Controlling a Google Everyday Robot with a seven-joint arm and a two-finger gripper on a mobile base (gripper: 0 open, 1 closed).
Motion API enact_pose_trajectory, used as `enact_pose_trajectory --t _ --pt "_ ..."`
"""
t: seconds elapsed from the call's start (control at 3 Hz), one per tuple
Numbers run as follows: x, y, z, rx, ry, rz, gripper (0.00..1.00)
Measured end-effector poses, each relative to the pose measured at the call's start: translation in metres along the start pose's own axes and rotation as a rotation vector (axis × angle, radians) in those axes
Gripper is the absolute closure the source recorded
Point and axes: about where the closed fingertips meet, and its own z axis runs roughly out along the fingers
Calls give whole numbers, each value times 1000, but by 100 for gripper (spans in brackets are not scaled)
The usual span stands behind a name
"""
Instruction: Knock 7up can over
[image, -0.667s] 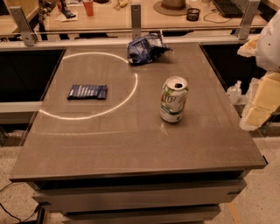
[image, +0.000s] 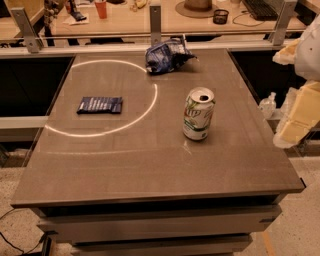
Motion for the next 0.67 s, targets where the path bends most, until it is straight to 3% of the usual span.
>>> enact_pose_trajectory --t 0.33,0.67 --pt "10 -4 6 -20 -93 89 0" --pt "38 -12 29 -30 -284 215 0"
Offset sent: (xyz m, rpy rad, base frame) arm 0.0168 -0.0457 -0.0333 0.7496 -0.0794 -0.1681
